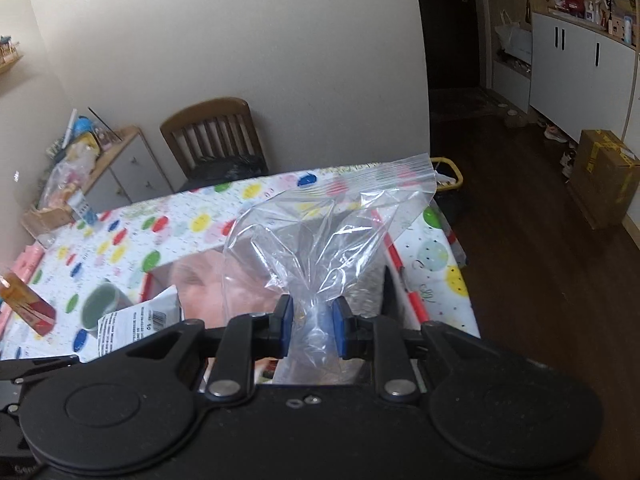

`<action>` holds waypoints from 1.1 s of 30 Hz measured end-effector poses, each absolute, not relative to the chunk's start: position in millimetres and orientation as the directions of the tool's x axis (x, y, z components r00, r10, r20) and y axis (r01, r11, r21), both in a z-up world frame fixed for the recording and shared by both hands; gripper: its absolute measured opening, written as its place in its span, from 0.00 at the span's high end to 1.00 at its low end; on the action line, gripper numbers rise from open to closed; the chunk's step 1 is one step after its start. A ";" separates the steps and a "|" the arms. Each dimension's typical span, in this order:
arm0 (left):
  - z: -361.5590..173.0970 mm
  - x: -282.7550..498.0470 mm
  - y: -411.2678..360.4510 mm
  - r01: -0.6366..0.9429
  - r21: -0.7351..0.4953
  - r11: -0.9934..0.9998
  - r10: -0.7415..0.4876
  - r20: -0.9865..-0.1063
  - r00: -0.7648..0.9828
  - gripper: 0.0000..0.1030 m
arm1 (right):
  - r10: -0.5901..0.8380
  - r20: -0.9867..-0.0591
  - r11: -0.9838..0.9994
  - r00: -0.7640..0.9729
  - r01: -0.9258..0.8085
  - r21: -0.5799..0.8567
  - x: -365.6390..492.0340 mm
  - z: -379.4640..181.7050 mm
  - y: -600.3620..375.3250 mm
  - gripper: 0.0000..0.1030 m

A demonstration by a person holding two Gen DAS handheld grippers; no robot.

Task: Organize soft objects
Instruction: 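Lift the zip bag and white packet and carry both over the red box, then lower the zip bag and packet into the red box and open both grippers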

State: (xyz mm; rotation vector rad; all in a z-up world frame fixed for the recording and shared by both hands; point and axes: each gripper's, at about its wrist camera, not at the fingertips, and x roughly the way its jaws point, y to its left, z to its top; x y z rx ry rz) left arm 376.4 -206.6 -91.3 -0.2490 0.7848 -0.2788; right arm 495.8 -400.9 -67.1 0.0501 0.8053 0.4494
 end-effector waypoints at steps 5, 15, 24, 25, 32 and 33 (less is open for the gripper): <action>-102.2 392.4 -219.7 0.147 -0.294 0.944 -0.314 -0.675 0.668 0.52 | 0.396 -0.709 0.908 0.584 -0.365 0.207 516.1 -85.2 -397.7 0.81; -124.3 418.7 -221.3 0.088 -0.304 0.949 -0.290 -0.723 0.627 0.52 | 0.401 -0.750 0.896 0.526 -0.395 0.202 540.0 -109.8 -381.0 0.81; -137.9 423.9 -221.0 0.051 -0.337 0.940 -0.302 -0.755 0.583 0.51 | 0.394 -0.769 0.890 0.502 -0.417 0.184 548.6 -121.5 -376.1 0.80; -137.9 423.3 -221.2 0.050 -0.337 0.940 -0.301 -0.754 0.583 0.51 | 0.397 -0.769 0.888 0.501 -0.420 0.185 548.4 -121.3 -376.1 0.79; -133.9 417.9 -221.5 0.030 -0.326 0.945 -0.278 -0.752 0.597 0.44 | 0.402 -0.759 0.882 0.511 -0.440 0.171 545.3 -113.3 -379.5 0.72; -133.0 417.0 -221.6 0.031 -0.322 0.946 -0.276 -0.751 0.600 0.42 | 0.406 -0.757 0.880 0.512 -0.443 0.173 544.4 -111.6 -380.3 0.69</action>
